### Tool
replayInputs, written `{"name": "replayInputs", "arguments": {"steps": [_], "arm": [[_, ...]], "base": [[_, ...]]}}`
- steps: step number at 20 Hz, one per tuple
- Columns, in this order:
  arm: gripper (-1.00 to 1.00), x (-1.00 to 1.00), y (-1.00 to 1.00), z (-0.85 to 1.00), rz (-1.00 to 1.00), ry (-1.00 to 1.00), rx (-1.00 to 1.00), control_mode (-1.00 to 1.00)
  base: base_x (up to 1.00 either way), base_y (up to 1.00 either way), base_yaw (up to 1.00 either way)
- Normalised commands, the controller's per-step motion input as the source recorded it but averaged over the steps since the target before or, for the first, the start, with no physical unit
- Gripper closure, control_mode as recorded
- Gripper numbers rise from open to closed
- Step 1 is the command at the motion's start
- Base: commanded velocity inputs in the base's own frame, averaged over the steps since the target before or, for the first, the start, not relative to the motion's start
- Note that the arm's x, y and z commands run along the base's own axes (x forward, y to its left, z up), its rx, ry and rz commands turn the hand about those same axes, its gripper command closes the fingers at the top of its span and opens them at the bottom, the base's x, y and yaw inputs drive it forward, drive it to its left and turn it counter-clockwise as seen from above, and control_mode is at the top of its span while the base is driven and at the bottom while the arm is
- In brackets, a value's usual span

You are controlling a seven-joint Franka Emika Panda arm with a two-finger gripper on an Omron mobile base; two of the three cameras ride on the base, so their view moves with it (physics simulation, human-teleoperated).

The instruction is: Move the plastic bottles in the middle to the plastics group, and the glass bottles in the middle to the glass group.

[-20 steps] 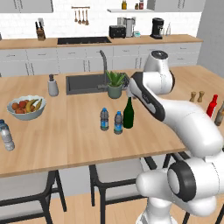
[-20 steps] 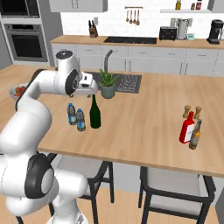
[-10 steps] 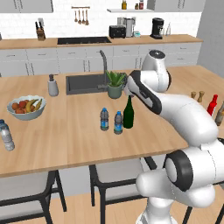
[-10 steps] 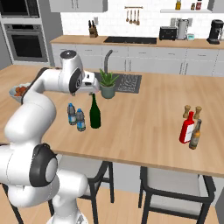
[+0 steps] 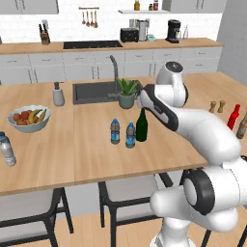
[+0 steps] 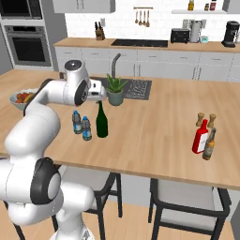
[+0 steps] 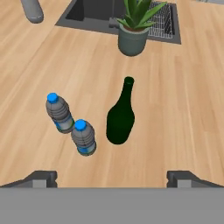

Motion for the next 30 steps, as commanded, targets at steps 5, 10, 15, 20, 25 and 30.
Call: {"name": "replayInputs", "arguments": {"steps": [5, 10, 15, 20, 25, 30], "arm": [[-1.00, 0.00, -0.05, 0.00, 0.00, -0.01, 0.00, -1.00], [-1.00, 0.00, -0.16, -0.01, 0.00, 0.03, 0.05, -1.00], [-1.00, 0.15, 0.00, -0.08, 0.00, 0.00, 0.05, -1.00], [-1.00, 0.30, 0.00, -0.17, 0.00, 0.00, 0.01, -1.00], [-1.00, 0.13, 0.00, -0.13, 0.00, 0.00, 0.00, -1.00], [-1.00, 0.06, 0.00, -0.19, 0.00, 0.00, 0.00, -1.00]], "base": [[0.00, 0.00, 0.00], [0.00, 0.00, 0.00], [0.00, 0.00, 0.00], [0.00, 0.00, 0.00], [0.00, 0.00, 0.00], [0.00, 0.00, 0.00]]}}
